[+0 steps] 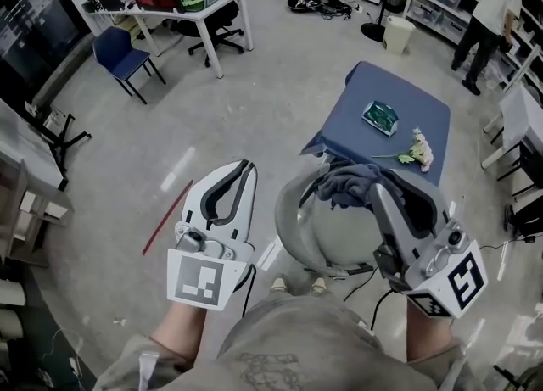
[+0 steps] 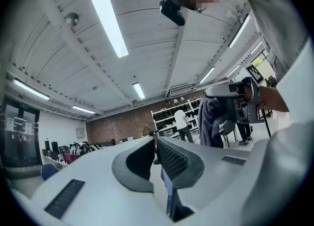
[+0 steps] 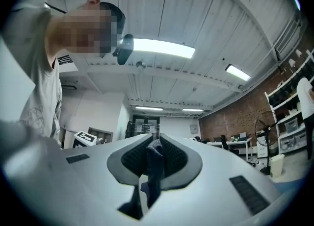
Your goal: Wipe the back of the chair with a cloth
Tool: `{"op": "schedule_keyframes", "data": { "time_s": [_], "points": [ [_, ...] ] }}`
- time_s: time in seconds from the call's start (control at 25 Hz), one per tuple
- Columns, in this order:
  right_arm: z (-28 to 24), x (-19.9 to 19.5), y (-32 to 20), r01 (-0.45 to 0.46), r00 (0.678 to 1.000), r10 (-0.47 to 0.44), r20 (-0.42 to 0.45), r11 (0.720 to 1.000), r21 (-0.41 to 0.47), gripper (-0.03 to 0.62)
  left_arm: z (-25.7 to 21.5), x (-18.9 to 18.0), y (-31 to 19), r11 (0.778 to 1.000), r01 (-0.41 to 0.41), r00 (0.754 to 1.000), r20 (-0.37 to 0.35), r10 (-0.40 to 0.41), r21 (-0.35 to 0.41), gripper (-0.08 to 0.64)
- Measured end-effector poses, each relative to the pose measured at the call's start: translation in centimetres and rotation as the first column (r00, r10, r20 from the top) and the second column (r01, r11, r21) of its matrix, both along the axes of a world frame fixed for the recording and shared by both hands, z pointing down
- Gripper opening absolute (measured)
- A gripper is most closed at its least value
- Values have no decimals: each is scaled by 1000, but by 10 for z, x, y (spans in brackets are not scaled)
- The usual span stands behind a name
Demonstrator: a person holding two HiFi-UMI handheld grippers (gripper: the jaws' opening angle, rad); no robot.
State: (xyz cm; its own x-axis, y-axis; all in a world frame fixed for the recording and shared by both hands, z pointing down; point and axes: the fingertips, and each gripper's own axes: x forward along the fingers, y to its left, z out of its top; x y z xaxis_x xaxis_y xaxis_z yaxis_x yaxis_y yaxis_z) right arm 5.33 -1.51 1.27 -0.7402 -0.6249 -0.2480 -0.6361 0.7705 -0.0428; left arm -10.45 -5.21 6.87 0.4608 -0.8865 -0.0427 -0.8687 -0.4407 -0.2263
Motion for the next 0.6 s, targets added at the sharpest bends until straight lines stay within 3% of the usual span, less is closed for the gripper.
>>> {"op": "schedule_keyframes", "data": {
  "time_s": [0.6],
  "points": [
    [46,-5,14,52,996,-55,-68,997,-51,63,34,14,20,999,12,998,56,-9,-49,32]
  ]
}}
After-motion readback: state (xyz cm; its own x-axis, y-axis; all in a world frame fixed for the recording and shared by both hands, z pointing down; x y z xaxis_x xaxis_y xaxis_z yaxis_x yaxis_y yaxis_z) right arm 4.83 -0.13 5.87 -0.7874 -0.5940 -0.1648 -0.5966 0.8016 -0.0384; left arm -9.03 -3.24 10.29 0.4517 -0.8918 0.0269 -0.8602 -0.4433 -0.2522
